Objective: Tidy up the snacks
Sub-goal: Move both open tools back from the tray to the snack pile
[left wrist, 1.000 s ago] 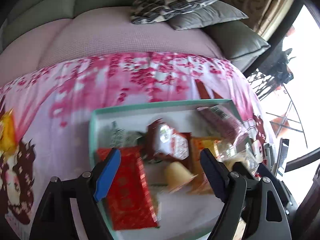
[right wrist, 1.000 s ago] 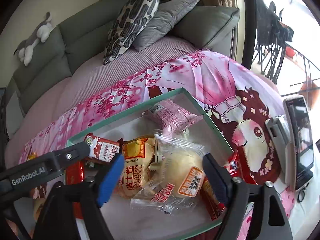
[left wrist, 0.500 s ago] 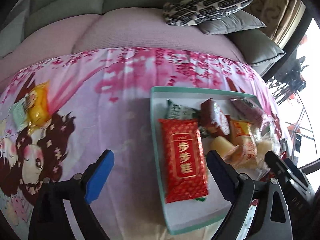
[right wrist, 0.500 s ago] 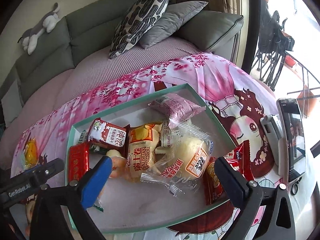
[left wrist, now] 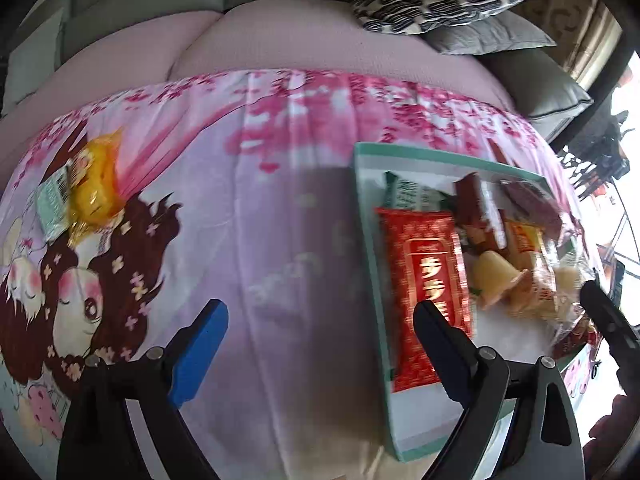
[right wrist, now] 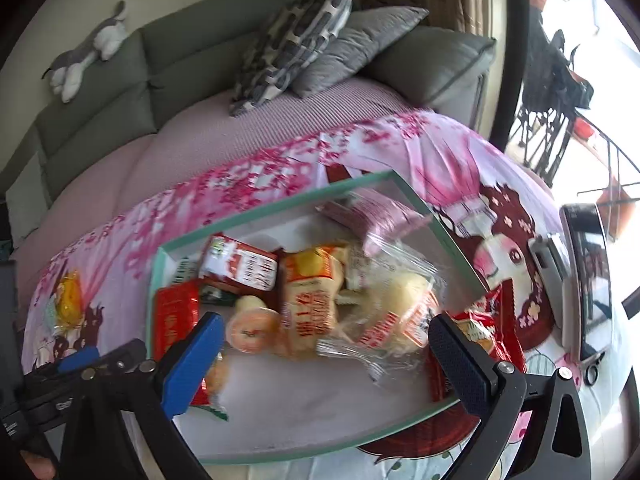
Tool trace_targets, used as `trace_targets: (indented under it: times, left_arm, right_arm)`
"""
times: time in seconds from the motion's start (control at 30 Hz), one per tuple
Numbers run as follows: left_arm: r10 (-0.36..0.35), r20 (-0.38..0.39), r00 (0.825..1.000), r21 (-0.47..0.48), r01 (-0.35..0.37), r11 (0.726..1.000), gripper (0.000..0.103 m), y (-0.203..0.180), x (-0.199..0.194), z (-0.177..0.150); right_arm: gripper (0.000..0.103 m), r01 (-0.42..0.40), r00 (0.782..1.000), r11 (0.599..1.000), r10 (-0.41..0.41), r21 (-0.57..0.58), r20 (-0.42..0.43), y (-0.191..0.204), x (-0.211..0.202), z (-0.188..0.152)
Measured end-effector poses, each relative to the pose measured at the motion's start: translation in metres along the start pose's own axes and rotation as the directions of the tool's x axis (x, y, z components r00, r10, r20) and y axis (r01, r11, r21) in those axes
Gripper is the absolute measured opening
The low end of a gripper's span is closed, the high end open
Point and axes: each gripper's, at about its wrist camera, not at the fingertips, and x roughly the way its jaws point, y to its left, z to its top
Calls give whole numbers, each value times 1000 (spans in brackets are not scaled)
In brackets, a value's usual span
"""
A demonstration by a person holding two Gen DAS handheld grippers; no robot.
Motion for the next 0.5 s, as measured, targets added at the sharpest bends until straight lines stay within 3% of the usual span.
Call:
trace_targets:
  times: [0.17,0.5]
  left_arm:
    - [52,-21,998,-37,-53,998,94,19,0,-1]
    - [62,-25,998,-79,-64,995,94,40,-4,-1]
  right_arm:
    - [103,-41,999,999,41,-13,-3,18,0,-1]
    - [103,-78,996,985,68,-153,-65,70,18,-16]
